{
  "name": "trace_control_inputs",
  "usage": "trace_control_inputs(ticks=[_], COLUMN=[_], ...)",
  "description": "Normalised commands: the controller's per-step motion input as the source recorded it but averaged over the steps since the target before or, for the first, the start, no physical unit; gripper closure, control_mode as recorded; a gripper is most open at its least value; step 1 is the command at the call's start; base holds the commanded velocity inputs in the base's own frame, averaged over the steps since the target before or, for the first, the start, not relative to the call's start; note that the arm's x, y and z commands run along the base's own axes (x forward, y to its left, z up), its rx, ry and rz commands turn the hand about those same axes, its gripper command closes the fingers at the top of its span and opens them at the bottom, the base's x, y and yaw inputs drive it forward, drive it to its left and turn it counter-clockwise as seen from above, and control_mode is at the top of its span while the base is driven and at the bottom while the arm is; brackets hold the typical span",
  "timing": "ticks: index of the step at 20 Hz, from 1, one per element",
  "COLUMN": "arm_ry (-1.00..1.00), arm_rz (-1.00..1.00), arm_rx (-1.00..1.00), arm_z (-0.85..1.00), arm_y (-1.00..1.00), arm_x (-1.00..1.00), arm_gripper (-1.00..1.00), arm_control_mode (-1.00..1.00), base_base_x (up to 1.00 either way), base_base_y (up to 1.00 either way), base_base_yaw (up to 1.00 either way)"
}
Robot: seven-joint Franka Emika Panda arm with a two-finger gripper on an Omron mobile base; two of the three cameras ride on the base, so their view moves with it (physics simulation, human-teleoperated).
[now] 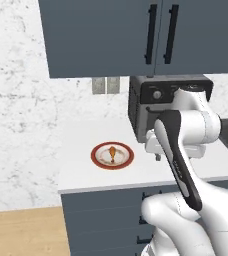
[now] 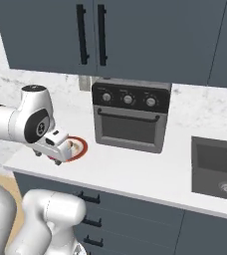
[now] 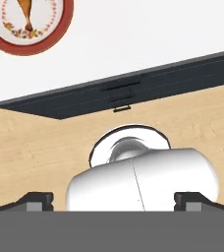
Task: Pick up the knife from the drawer and place it on the cutting board. Then place the meat from the plate to the cutting board.
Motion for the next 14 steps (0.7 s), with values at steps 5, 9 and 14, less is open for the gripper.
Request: trace_control_inputs(ticks=[5, 9, 14], arm_ry=[0.01, 0.00, 0.00], arm_rz=[-0.07, -0.10, 0.01], arm_rx=[0.00, 0.00, 0.02], arm_z=[-0.03, -0.33, -0.76], arm_y=[0.10, -0.02, -0.47], arm_x=[0.04, 0.89, 1.00], arm_gripper=[-1.00, -1.00, -1.00], arm_control_mode=[-1.00, -1.00, -1.00], base_base_x=[0.00, 0.00, 0.00], base_base_y=[0.72, 0.00, 0.00], base_base_yaw=[-0.30, 0.00, 0.00])
